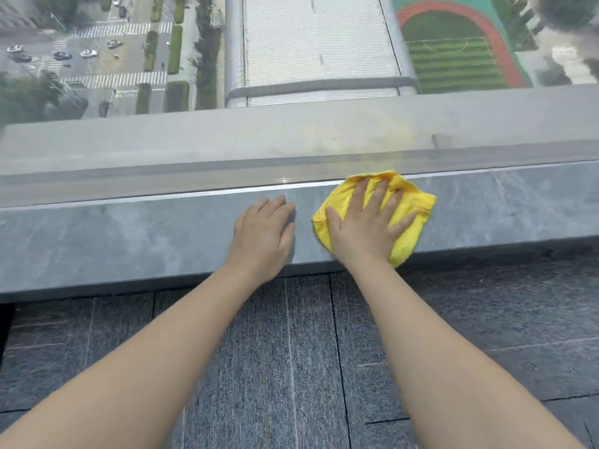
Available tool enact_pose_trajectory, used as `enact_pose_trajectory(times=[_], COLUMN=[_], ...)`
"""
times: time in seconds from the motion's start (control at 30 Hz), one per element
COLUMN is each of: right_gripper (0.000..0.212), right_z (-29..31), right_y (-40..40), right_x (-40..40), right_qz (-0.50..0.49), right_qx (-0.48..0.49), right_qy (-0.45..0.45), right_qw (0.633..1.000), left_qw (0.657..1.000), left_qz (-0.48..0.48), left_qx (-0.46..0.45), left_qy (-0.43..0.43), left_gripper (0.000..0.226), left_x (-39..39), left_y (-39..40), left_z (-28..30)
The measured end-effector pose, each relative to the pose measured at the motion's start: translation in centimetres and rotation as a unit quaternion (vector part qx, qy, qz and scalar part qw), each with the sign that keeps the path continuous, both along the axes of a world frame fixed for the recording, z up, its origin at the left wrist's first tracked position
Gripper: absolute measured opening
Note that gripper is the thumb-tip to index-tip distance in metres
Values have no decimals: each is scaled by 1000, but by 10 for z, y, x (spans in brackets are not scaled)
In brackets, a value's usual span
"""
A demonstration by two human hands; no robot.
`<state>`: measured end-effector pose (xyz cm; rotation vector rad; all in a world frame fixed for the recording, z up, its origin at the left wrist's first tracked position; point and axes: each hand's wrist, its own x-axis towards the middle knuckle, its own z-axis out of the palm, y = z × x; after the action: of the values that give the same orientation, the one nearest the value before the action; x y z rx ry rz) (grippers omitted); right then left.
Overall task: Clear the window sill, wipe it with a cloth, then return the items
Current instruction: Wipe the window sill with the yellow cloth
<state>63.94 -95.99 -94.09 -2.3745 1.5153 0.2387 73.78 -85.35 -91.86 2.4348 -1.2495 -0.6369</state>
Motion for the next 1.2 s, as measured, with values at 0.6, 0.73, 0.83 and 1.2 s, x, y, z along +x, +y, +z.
enact_pose_trajectory(times=[0.6, 0.73, 0.83, 1.2], right_gripper=[78, 78, 78, 79], right_z=[15, 7, 2, 0], right_y=[-35, -45, -49, -79], right_x=[-50, -20, -13, -118], right_qz=[-158, -258, -217, 259], right_qx=[74, 37, 5, -57], right_qy=[74, 25, 23, 19], right_qw=[982, 965, 976, 964], left_qw=[985, 986, 989, 997], left_qz=[-154, -141, -122, -22], left_qx=[42, 28, 9, -45], left_qy=[-69, -80, -81, -58], left_gripper=[47, 47, 62, 67], left_x=[-18, -21, -24, -48], left_y=[-23, -23, -24, -49], left_z=[-15, -19, -17, -4])
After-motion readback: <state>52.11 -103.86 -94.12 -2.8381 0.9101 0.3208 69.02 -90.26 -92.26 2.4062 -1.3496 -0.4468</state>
